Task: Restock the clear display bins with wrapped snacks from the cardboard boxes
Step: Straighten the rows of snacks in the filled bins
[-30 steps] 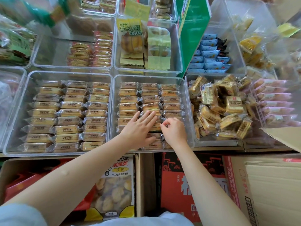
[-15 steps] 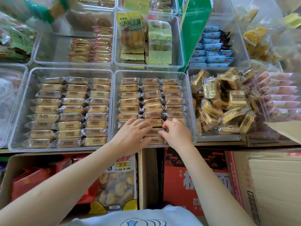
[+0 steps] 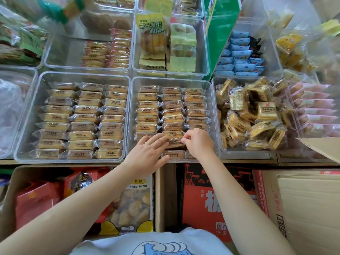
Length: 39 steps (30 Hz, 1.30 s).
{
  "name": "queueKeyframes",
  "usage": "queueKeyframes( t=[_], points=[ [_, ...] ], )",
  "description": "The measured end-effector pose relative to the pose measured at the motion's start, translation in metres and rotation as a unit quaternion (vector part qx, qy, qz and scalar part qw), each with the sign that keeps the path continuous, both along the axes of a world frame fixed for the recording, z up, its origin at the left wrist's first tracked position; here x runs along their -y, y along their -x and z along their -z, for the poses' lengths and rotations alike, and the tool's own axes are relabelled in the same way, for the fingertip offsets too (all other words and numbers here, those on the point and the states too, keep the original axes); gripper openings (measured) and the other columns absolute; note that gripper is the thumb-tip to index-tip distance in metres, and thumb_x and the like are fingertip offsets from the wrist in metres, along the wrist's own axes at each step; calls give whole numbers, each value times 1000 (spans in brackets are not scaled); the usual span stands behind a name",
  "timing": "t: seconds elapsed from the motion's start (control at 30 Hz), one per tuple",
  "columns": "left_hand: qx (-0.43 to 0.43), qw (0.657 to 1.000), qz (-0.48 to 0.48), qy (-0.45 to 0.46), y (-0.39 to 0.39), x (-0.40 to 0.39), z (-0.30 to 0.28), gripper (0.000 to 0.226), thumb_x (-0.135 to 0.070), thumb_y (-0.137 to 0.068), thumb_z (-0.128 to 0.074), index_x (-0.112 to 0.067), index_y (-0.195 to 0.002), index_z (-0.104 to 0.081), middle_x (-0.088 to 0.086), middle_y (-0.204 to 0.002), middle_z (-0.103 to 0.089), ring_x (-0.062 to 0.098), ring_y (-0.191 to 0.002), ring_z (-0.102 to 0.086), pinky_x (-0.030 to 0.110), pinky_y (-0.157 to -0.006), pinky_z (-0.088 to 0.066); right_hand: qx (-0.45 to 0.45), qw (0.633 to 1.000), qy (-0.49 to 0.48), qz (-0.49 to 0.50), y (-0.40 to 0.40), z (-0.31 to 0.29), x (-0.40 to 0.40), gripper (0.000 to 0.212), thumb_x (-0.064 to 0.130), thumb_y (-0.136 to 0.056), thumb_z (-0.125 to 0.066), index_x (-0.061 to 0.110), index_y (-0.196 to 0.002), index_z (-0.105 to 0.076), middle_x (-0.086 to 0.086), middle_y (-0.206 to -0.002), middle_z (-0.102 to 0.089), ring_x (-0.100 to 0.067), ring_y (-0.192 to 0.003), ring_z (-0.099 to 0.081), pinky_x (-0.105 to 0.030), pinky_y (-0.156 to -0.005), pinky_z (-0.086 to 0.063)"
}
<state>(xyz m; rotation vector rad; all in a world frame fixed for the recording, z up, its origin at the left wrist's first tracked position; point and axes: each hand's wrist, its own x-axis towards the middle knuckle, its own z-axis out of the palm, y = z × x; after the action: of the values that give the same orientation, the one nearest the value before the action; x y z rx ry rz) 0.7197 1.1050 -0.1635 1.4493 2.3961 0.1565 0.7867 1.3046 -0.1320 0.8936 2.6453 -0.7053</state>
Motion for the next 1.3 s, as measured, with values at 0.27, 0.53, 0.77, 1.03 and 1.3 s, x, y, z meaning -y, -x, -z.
queueKeyframes(
  t=[0.27,0.53,0.77,1.03,1.3],
  points=[
    [23,999,-21,-34,0,-11,-10,66,-60,-101,-17,-28,-153,-39,-5,-162,-33,14,-154,-15,38,-124,-8,27,995,-23,-92,-4,-12,-7,21,37,-98,-58,23,-96,-73,4,-100,-66,-18,-88,-60,-30,-66,-46],
    [-23,993,-111,21,14,-83,-4,62,-44,-108,-13,-14,-161,2,6,-168,10,22,-153,18,41,-124,11,-170,979,-108,-14,-15,-9,-23,17,16,-98,-54,12,-100,-70,-2,-98,-58,-18,-81,-54,-27,-61,-40],
    [-35,994,-91,43,12,-88,21,64,-50,-106,-6,-18,-156,18,1,-164,25,19,-150,26,43,-124,14,-146,962,-207,-104,-17,19,-49,41,7,-93,-56,10,-133,-61,-13,-145,-52,-33,-141,-40,-56,-117,-24],
    [-40,995,-89,37,15,-93,18,65,-53,-104,1,-18,-156,16,1,-163,25,18,-149,30,42,-121,21,-116,966,-206,-105,6,34,-68,44,23,-100,-47,16,-144,-50,-12,-163,-25,-31,-152,-14,-58,-120,-13],
    [-41,986,-164,-10,69,-143,9,63,-43,-105,-5,-13,-159,8,6,-166,17,18,-151,23,37,-121,20,-171,967,-186,-15,43,34,-92,37,15,-100,-48,13,-136,-57,-24,-157,-28,-38,-147,-25,-53,-115,-29]
  ],
)
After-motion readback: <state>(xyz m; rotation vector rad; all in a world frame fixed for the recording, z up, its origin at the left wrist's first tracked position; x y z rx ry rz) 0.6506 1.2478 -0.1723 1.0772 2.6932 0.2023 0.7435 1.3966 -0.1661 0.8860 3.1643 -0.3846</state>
